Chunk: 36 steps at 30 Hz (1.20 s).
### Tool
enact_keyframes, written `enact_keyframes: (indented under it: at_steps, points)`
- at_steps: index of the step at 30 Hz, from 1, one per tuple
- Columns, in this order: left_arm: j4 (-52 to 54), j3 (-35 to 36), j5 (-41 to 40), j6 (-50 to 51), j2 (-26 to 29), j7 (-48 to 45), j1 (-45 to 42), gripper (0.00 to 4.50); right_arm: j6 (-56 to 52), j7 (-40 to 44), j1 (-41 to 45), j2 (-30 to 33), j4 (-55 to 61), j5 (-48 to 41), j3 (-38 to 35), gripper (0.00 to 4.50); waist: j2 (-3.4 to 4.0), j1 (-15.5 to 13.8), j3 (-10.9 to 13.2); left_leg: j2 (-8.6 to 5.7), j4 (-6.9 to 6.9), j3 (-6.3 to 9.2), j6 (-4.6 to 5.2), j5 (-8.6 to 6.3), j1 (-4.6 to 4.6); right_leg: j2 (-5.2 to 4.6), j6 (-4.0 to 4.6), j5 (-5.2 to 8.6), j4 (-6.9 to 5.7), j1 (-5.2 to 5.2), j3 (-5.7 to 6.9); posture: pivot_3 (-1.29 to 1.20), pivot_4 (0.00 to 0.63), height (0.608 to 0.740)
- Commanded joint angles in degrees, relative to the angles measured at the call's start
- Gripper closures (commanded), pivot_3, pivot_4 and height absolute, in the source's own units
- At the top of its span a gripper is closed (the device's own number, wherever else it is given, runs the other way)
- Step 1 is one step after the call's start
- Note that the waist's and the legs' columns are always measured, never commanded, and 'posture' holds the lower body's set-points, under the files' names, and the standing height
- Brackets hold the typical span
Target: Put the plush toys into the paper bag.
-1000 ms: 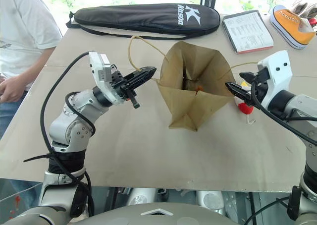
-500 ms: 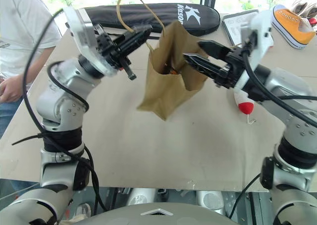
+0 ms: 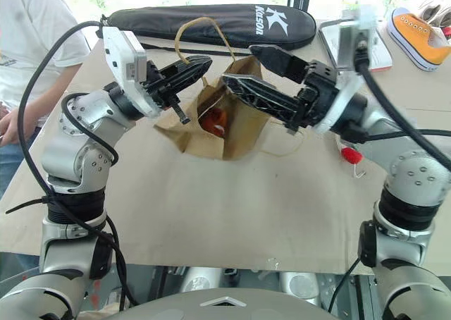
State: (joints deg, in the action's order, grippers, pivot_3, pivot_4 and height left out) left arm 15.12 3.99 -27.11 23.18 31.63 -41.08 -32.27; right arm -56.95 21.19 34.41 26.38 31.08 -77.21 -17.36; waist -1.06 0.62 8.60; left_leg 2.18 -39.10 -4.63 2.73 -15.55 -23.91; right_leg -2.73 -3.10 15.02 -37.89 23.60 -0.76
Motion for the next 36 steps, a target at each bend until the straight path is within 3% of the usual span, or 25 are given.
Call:
enact_keyframes:
  at_steps: [1, 3, 4, 8, 10, 13, 14, 16, 19, 23, 24, 27, 30, 34, 36]
  points:
    - [0.11, 1.53, 0.81, -0.78, 0.94, 0.45, 0.48, 4.50, 1.80, -3.91, -3.85, 8.35, 2.45, -3.05, -8.88, 0.03, 0.00, -0.07, 0.00, 0.00, 0.00, -0.01, 0.01, 0.00, 0.00, -0.01, 0.00, 0.00, 0.00, 0.00, -0.01, 0.00, 0.150, 0.740]
    - [0.03, 1.50, 0.96, -0.81, 1.43, -0.11, 1.41, 4.50, -0.49, -7.42, -9.10, 16.54, 1.10, 1.78, -13.80, 0.03, -0.02, -0.69, 0.00, -0.03, 0.00, 0.02, 0.05, -0.03, -0.05, -0.08, -0.01, 0.01, 0.02, 0.00, 0.06, 0.00, 0.150, 0.740]
    - [0.04, 1.39, 0.94, -0.81, 1.50, -0.27, 1.64, 4.50, -0.98, -7.69, -12.15, 20.37, 1.17, 6.71, -12.93, 0.03, -0.04, -0.76, 0.00, -0.03, -0.01, -0.01, 0.08, -0.05, -0.03, -0.08, -0.01, 0.01, 0.05, -0.02, 0.05, 0.00, 0.150, 0.740]
    - [-0.82, 0.29, 1.21, -1.46, 0.65, -0.56, 1.32, 4.50, 0.00, -6.48, -21.96, 30.64, -0.64, 25.24, 0.13, 0.03, -0.08, -0.56, -0.03, -0.01, -0.04, -0.15, 0.08, -0.05, 0.02, -0.05, -0.02, 0.01, 0.07, -0.02, -0.09, 0.00, 0.150, 0.740]
    - [-1.28, -0.57, 1.43, -1.72, -0.06, -0.92, 0.81, 4.50, 1.20, -8.82, -21.60, 29.06, -5.56, 32.20, 7.05, 0.03, -0.07, 0.04, -0.01, 0.02, -0.05, -0.18, 0.07, -0.04, 0.09, 0.01, -0.02, 0.01, 0.01, -0.03, -0.15, 0.00, 0.150, 0.740]
    - [-1.33, -1.17, 1.42, -1.67, -0.55, -1.37, 0.40, 4.50, 2.64, -9.06, -20.04, 23.98, -11.23, 36.89, 11.42, 0.03, -0.07, 0.21, -0.01, 0.01, -0.08, -0.19, 0.07, -0.04, 0.11, 0.08, -0.02, 0.00, -0.05, -0.02, -0.20, 0.00, 0.150, 0.740]
    - [-1.14, -1.19, 1.38, -1.51, -0.48, -1.42, 0.43, 4.50, 2.48, -9.35, -19.55, 22.70, -12.90, 38.65, 12.66, 0.27, -0.02, 0.11, 0.02, 0.01, -0.08, -0.18, 0.06, -0.03, 0.10, 0.09, -0.02, 0.01, -0.05, 0.00, -0.21, 0.00, 0.150, 0.740]
    - [-0.38, -0.99, 1.22, -1.06, -0.15, -1.27, 0.91, 4.50, 2.41, -9.93, -19.75, 22.52, -13.54, 43.15, 15.79, 0.89, -0.01, 0.03, 0.02, 0.01, -0.07, -0.18, 0.06, -0.03, 0.05, 0.09, -0.03, 0.01, -0.03, 0.04, -0.21, 0.00, 0.150, 0.740]
    - [0.73, -0.82, 0.97, -0.30, -0.15, -0.50, 1.80, 4.50, 3.43, -9.04, -21.04, 22.36, -12.23, 47.09, 16.79, 2.44, -0.04, -0.04, 0.01, 0.02, -0.07, -0.16, 0.06, -0.04, 0.01, 0.07, -0.03, 0.01, 0.04, 0.04, -0.18, 0.00, 0.150, 0.740]
    - [1.81, -0.61, -0.04, 0.53, -0.73, 0.10, 2.51, 4.50, 5.40, -6.66, -23.19, 22.89, -9.50, 49.10, 13.61, 4.26, -0.04, -0.12, 0.01, 0.01, -0.09, -0.16, 0.06, -0.04, 0.02, 0.06, -0.04, 0.01, 0.03, 0.02, -0.18, 0.00, 0.150, 0.740]
    - [2.08, -0.43, -0.56, 0.93, -0.96, 0.27, 2.68, 4.50, 6.27, -5.63, -23.44, 21.97, -8.15, 47.49, 10.70, 4.48, -0.04, -0.23, 0.01, 0.00, -0.09, -0.17, 0.06, -0.04, 0.02, 0.06, -0.04, 0.01, 0.02, 0.01, -0.18, 0.00, 0.150, 0.740]
    - [2.41, -0.25, -1.49, 1.70, -1.29, 0.53, 3.05, 4.50, 11.08, 0.33, -22.12, 20.02, -2.90, 41.41, 2.75, 4.48, -0.02, -0.23, 0.03, 0.00, -0.09, -0.16, 0.07, -0.04, 0.01, 0.06, -0.04, 0.01, 0.02, 0.02, -0.18, 0.00, 0.150, 0.740]
    - [2.47, -0.09, -2.73, 2.56, -2.00, 0.46, 2.87, 4.50, 9.71, 1.25, -15.66, 16.86, 0.38, 34.40, 0.56, 4.48, -0.02, 0.25, 0.04, 0.03, -0.09, -0.17, 0.07, -0.04, 0.06, 0.09, -0.04, 0.00, -0.02, 0.01, -0.21, 0.00, 0.150, 0.740]
    - [1.45, 0.09, -3.27, 2.85, -2.46, 0.56, 2.14, 4.50, 8.33, 0.71, -6.20, 12.86, 1.24, 35.98, 9.39, 4.48, -0.02, 0.17, 0.03, 0.07, -0.07, -0.11, 0.07, -0.04, 0.11, 0.15, -0.02, 0.01, -0.08, 0.01, -0.17, 0.00, 0.150, 0.740]
    - [0.59, 0.18, -3.49, 2.83, -2.53, 0.25, 1.39, 4.50, 10.46, 2.86, -2.43, 11.71, -1.34, 41.02, 17.10, 4.48, -0.03, -0.05, 0.03, 0.07, -0.06, -0.04, 0.06, -0.04, 0.06, 0.15, -0.01, 0.01, -0.04, 0.01, -0.11, 0.00, 0.150, 0.740]
